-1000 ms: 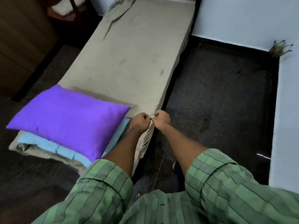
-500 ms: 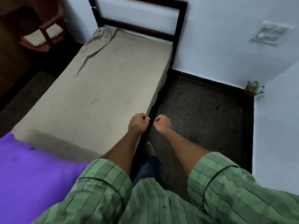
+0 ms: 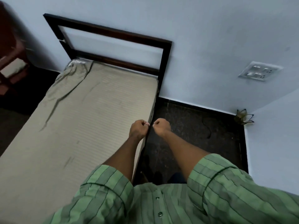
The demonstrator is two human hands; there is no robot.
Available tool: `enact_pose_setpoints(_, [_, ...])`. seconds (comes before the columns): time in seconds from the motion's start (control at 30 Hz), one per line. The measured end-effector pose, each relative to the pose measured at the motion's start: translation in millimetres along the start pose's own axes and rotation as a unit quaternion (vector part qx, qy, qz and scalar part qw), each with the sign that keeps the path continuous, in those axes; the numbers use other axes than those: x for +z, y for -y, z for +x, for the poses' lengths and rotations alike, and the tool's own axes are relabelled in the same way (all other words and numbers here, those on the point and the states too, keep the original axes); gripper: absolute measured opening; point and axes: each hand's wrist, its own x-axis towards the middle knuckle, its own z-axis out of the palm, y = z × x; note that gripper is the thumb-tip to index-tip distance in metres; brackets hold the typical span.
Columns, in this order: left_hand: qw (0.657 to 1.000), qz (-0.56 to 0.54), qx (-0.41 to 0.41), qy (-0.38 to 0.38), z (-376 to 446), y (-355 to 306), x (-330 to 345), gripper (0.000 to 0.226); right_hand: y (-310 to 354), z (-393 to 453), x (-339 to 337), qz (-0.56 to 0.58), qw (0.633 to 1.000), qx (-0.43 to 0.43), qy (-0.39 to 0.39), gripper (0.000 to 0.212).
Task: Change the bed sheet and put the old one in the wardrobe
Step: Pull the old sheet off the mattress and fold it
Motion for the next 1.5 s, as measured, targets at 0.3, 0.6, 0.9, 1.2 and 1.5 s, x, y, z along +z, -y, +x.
enact_pose_setpoints(0.3, [0.998, -0.049, -0.032, -0.027, 167.3, -75.8, -26.5, 0.022, 77.0, 171.0, -51.0, 0.011, 1.000, -0.006, 0.023, 0.012])
enact_pose_setpoints(0.6, [0.973, -0.145, -0.147, -0.100, 326.1, -134.3, -0.4, 0.024, 114.7, 389.5, -89.0, -0.131, 0.980, -0.061, 0.136, 0.007])
enact_pose_setpoints(0.9, [0.955, -0.176, -0.211, -0.111, 416.5, -177.3, 31.3, 0.024, 130.5, 533.7, -97.3, -0.186, 0.962, -0.010, 0.200, 0.043])
enact_pose_setpoints(1.2, [0.957, -0.178, -0.192, -0.126, 508.1, -158.6, 97.6, 0.021, 109.8, 643.9, -30.2, -0.153, 0.974, 0.061, 0.154, 0.062])
enact_pose_setpoints(1.5, [0.971, -0.006, -0.101, -0.217, 531.8, -115.1, 175.4, 0.036, 56.7, 679.6, 21.8, -0.116, 0.991, 0.039, 0.045, 0.056])
